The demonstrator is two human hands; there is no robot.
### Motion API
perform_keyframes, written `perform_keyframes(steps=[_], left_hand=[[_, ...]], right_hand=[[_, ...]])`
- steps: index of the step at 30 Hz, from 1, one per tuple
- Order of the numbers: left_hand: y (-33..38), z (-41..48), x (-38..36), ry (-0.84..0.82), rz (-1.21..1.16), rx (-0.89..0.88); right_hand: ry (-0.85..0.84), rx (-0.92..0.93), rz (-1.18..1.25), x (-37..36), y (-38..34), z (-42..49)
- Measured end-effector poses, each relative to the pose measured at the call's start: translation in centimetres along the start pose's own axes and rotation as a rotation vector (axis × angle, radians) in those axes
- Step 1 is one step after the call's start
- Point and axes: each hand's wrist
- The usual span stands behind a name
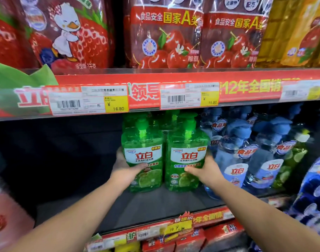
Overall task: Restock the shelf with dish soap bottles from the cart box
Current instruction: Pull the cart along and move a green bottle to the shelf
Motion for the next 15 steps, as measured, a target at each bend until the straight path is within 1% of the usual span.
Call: perform_keyframes(steps=[4,9,15], left_hand=[[-0.4,0.4,0.1,0.000,0.054,-0.020],[-0.4,0.3,0.2,0.008,0.086,-0.035],[-0.1,0.2,0.3,0.003,0.112,-0.024]], right_hand=[[-0.021,-0.002,0.024,-0.6,-0.5,0.8],[0.003,0.043,0.036,-1.1,-0.6,1.1],[-0.030,-0.014,0.065,-1.0,-0.8,1.9]])
Point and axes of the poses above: each hand's wrist, its own z-axis towards the middle knuckle, its own x-axis out of the back of the hand, y = z × x, and after that the axes turned 11 degrees about z, right-handed
